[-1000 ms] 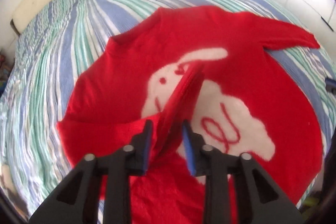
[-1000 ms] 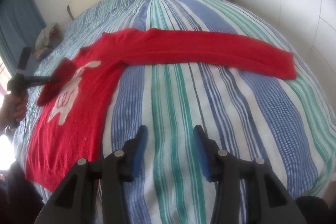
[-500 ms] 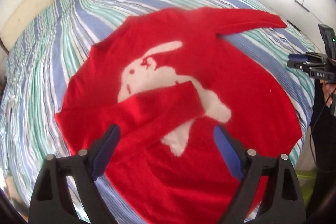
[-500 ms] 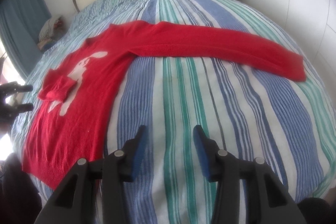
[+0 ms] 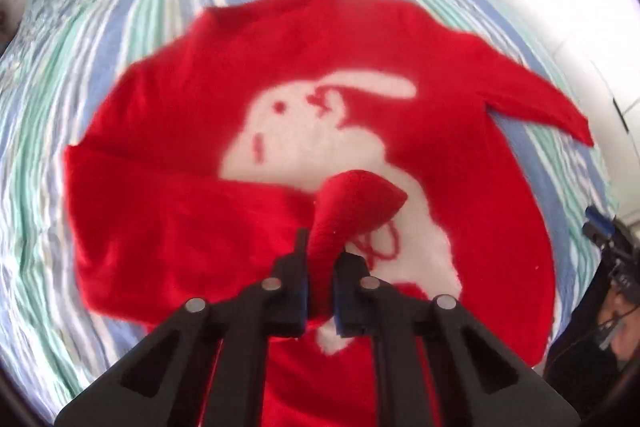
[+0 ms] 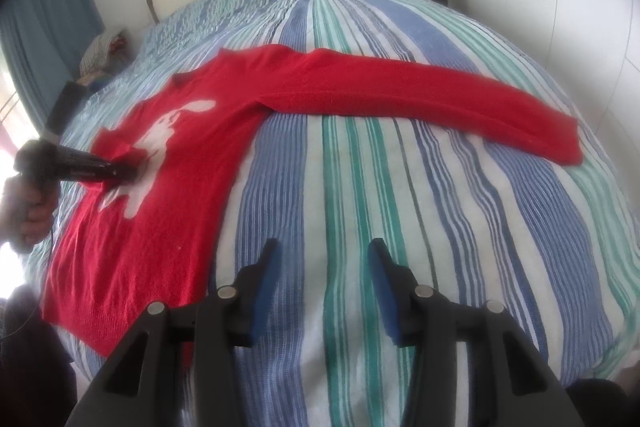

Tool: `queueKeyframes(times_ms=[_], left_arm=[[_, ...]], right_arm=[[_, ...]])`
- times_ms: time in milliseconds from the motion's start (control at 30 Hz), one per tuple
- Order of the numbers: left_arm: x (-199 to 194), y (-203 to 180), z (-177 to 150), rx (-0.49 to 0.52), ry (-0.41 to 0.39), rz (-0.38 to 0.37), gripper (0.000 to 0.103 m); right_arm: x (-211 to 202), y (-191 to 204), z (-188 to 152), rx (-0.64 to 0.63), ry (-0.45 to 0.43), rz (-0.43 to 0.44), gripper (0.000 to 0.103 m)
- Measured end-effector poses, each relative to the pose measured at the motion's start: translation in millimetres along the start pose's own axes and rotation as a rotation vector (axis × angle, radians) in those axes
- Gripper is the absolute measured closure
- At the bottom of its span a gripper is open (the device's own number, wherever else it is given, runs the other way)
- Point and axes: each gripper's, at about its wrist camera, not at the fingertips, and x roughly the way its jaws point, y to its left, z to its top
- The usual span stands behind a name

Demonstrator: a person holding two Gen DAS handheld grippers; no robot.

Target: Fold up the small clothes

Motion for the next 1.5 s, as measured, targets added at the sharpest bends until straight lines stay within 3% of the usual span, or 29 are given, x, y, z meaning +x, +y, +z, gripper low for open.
queueKeyframes(times_ms=[100,200,300,400,500,833,1000,1167,1267,1333,1367,1400,1500], left_arm=[[-69,88,-11,-0.257,-0.131,0.032,0.095],[-111,187,-39,-0.508,-0.205,0.199,0.095],[-118,262,-79,-0.708,-0.184,0.348,0.095],[-107,302,-117,-0.838,-0.148,0.452,0.096],[-92,320,-146,-0.913,-0.112,0.474,0.096],[-58,324,-168,-0.924,-0.013,0.539,0.097],[-48,336,-178,-0.964,-0.009,0.519,0.097],[-41,336,-177,-0.920,0.002,0.551,0.096],[-45,333,-175,-0.896,-0.003,0.547,0.089],[-54,323,-174,-0.881,0.005,0.540,0.068],[-61,319,-176,-0.879,0.011,0.532,0.043],[-70,313,-180,-0.875,0.008,0.524,0.034],[-104,282,-193,-0.817,-0.040,0.437,0.034]], right_arm=[[-3,-3,1,0.013,-0.011,0.004,0.058],[-5,-4,1,0.022,-0.020,0.004,0.058],[-3,-2,1,0.017,-0.018,-0.003,0.058],[1,1,1,0.005,-0.005,-0.015,0.058],[4,6,-1,-0.016,0.005,-0.025,0.058],[18,11,-7,-0.043,0.052,-0.051,0.058],[18,8,-8,-0.035,0.059,-0.061,0.058],[20,6,-8,-0.029,0.066,-0.070,0.058],[20,7,-8,-0.036,0.064,-0.078,0.058],[19,8,-8,-0.040,0.059,-0.084,0.058],[18,7,-8,-0.038,0.057,-0.085,0.053],[16,6,-7,-0.031,0.052,-0.083,0.046],[5,-2,-2,0.009,0.042,-0.067,0.043]])
